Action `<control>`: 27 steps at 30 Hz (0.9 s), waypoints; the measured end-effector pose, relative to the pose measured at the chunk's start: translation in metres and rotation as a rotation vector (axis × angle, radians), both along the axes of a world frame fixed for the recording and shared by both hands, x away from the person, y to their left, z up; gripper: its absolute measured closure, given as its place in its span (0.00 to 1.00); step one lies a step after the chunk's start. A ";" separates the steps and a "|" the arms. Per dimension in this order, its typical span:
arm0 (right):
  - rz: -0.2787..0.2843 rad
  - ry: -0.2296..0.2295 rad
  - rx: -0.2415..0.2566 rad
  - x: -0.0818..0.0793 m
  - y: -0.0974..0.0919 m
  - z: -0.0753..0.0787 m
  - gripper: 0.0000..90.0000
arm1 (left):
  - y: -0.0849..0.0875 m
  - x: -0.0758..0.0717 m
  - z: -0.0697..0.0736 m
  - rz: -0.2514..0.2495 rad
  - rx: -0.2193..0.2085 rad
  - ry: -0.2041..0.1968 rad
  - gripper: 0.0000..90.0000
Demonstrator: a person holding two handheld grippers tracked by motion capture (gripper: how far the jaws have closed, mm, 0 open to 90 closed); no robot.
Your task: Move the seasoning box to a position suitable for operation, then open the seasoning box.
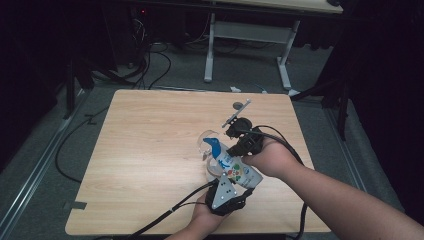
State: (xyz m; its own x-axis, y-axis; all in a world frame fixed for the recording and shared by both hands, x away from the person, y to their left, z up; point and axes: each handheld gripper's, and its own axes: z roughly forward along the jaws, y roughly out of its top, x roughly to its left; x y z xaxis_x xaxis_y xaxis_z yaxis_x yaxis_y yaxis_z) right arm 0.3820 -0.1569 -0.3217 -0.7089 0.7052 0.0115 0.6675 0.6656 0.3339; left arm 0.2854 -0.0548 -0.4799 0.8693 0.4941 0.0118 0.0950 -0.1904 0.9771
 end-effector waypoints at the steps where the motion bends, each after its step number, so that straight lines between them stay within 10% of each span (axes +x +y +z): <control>1: -0.004 0.001 0.000 0.000 0.000 0.000 1.00 | 0.000 0.000 0.000 0.003 -0.002 0.001 0.61; 27: 0.017 -0.006 -0.008 0.004 0.005 -0.002 1.00 | 0.001 0.002 -0.001 0.022 -0.019 0.007 0.61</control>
State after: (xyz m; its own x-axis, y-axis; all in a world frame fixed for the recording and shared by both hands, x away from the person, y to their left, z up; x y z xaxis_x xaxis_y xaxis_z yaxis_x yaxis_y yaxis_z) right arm 0.3855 -0.1515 -0.3239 -0.7208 0.6931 0.0016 0.6541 0.6795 0.3323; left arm 0.2871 -0.0540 -0.4809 0.8581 0.5134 -0.0033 0.1055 -0.1700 0.9798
